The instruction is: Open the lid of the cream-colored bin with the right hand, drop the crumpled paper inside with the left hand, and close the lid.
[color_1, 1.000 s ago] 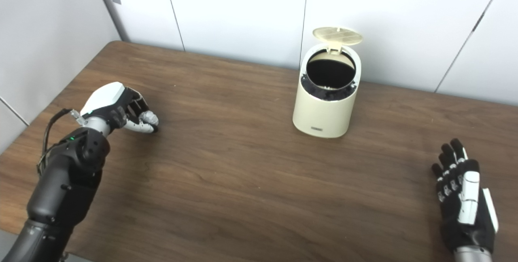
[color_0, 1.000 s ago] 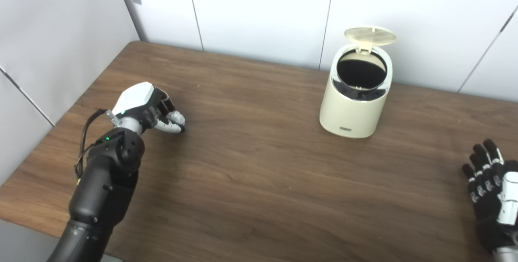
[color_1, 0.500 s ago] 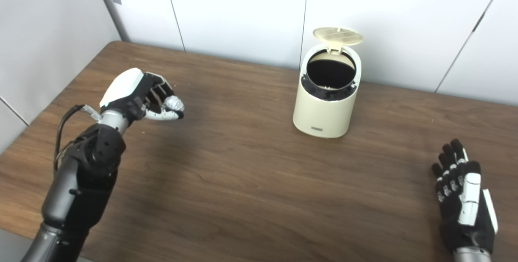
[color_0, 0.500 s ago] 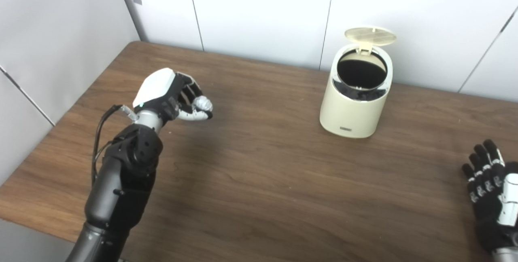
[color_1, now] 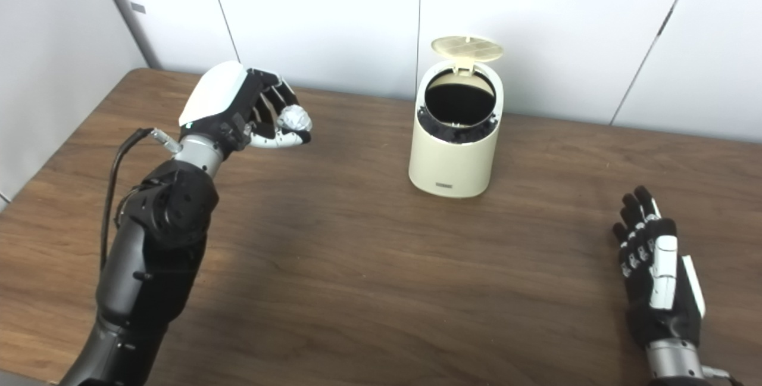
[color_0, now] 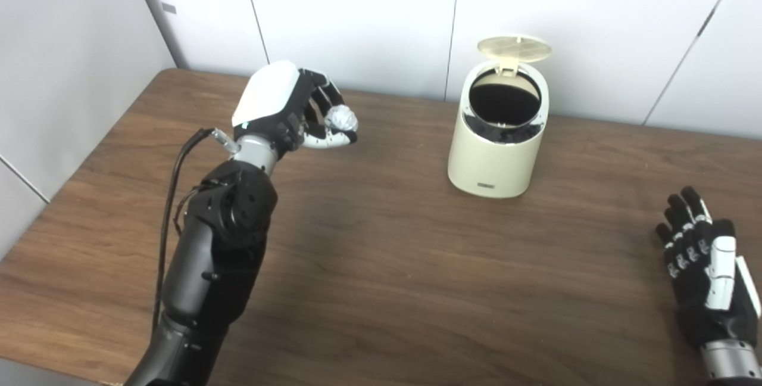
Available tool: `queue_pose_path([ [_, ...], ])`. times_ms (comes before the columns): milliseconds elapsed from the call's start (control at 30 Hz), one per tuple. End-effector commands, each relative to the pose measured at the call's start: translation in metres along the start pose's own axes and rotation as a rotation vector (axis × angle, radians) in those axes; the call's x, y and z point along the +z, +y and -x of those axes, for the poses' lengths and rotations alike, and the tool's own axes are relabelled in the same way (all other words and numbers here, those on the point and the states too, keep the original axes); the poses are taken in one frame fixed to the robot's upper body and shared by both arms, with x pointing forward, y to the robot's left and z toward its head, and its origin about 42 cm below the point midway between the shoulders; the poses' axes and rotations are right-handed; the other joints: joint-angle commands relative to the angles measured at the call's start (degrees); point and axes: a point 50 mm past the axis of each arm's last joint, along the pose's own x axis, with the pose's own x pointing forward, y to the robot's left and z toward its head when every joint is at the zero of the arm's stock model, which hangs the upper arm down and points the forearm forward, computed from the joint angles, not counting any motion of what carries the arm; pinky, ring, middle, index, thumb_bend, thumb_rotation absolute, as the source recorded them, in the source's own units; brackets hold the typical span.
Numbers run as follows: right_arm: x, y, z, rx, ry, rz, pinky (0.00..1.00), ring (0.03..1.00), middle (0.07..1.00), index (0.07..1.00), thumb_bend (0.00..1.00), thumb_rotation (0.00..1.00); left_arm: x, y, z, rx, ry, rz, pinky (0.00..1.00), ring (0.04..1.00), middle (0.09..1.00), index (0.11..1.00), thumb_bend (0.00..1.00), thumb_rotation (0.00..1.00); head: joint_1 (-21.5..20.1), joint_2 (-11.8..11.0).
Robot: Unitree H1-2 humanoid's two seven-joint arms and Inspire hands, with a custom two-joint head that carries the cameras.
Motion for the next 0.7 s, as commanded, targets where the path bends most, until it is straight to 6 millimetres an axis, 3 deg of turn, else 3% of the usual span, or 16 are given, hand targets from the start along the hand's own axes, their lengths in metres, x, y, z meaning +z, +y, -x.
queue_pose_path([
  [0, -0.002, 0.002, -0.002, -0.001, -0.012, 0.004, 1.0, 1.0, 0.971, 0.958, 0.45, 1.0, 0.02, 0.023, -0.007, 0.089, -0.06, -0.015, 0.37, 0.401, 0.5, 0.503, 0.47, 0.0, -0.2, -0.1],
  [667, -0.017, 0.019, 0.0, -0.026, 0.01, -0.034, 1.0, 1.0, 0.958, 0.942, 0.48, 1.0, 0.057, 0.01, -0.028, 0.083, -0.17, 0.004, 0.36, 0.379, 0.454, 0.512, 0.47, 0.0, -3.4, -1.6],
])
